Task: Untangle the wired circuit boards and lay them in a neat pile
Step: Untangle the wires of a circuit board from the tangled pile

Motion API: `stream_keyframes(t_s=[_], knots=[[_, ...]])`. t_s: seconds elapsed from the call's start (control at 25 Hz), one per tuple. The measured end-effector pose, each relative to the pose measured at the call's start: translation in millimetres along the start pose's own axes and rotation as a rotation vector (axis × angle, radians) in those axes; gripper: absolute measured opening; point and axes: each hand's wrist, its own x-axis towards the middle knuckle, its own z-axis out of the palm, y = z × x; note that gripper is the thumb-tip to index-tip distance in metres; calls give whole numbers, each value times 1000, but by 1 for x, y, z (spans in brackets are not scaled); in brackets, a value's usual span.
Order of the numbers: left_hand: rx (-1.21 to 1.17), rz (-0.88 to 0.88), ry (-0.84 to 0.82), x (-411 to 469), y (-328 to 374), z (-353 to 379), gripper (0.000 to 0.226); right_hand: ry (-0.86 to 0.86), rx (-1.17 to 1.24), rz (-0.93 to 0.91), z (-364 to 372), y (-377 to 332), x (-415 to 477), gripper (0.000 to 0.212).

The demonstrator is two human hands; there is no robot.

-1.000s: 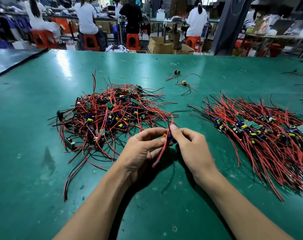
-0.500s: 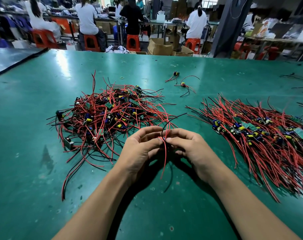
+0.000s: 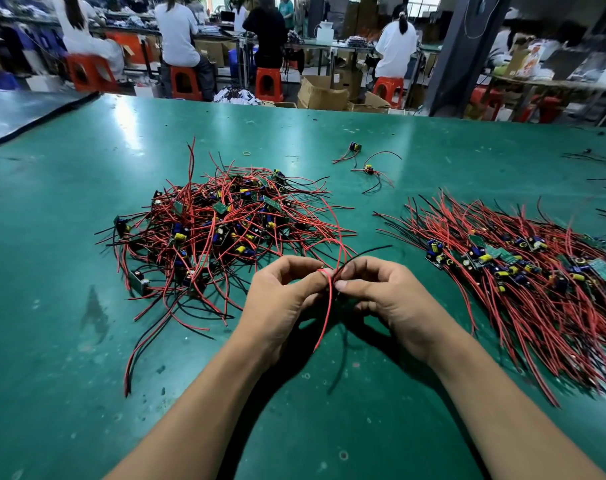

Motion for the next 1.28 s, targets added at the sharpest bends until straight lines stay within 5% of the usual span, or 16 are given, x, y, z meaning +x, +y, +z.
stream_keyframes(t_s=[0.64,1.28], knots=[[222,141,7,-5,-1,1,17,-51,-70,-84,-1,3,-2,24],[145,133,5,-5,1,4,7,198,245,-13,12,-1,3,9]])
